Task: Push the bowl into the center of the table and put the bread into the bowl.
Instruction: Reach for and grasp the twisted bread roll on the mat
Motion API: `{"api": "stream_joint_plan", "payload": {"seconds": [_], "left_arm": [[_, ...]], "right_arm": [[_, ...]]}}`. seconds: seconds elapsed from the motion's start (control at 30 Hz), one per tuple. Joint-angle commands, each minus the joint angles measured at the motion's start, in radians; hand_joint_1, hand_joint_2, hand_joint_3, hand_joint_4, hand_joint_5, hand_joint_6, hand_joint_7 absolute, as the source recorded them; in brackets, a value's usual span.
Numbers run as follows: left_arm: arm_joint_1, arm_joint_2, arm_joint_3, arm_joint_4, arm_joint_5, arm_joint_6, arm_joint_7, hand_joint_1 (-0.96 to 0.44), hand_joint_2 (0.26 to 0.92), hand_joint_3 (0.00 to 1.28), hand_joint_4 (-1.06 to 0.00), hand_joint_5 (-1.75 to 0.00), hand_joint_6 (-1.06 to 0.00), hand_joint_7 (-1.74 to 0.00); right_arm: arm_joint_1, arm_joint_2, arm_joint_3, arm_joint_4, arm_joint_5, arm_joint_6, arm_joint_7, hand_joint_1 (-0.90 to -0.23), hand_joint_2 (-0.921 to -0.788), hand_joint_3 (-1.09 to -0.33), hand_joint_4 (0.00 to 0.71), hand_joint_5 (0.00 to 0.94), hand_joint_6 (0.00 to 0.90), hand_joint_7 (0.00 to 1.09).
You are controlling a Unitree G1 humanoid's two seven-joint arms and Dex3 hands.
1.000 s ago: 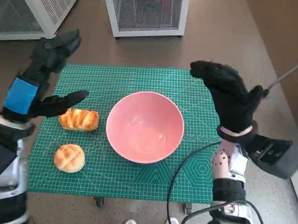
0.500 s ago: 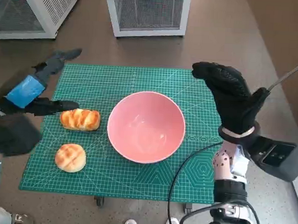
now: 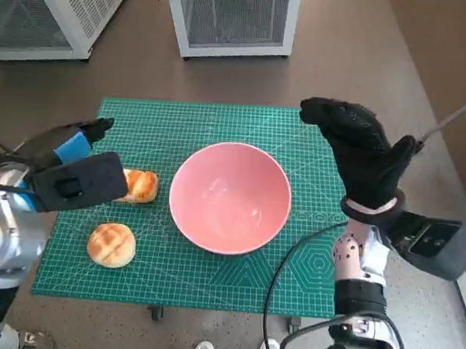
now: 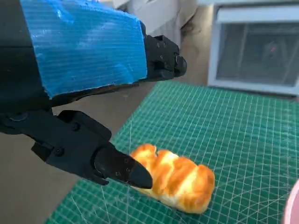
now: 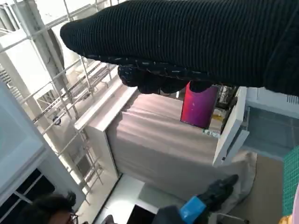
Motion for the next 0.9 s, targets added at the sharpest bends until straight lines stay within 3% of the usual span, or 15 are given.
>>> {"api": "stream_joint_plan", "payload": {"seconds": [0.03, 0.4, 0.9], "left_arm": [[-0.024, -0.022, -0.019, 0.061, -0.007, -0.018, 0.007, -0.11, 0.762, 0.0, -0.04, 0.0, -0.21, -0.02], [-0.081, -0.045, -0.107, 0.229, 0.03, -0.041, 0.0, -0.03, 0.756, 0.0, -0.04, 0.0, -0.21, -0.01], [-0.123, -0.113, -0.18, 0.424, 0.051, -0.1, 0.079, -0.08, 0.759, 0.0, -0.04, 0.0, -0.2, 0.0]], "right_arm": [[0.014, -0.002, 0.002, 0.012, 0.008, 0.017, 0.007, -0.589, -0.921, -0.572, 0.226, 0.001, 0.361, 0.0], [0.021, -0.007, 0.001, 0.002, 0.015, 0.027, 0.012, -0.585, -0.921, -0.575, 0.229, 0.002, 0.363, 0.0], [0.027, -0.016, -0.004, -0.007, 0.001, 0.012, -0.007, -0.576, -0.921, -0.582, 0.227, 0.0, 0.359, 0.0]]}}
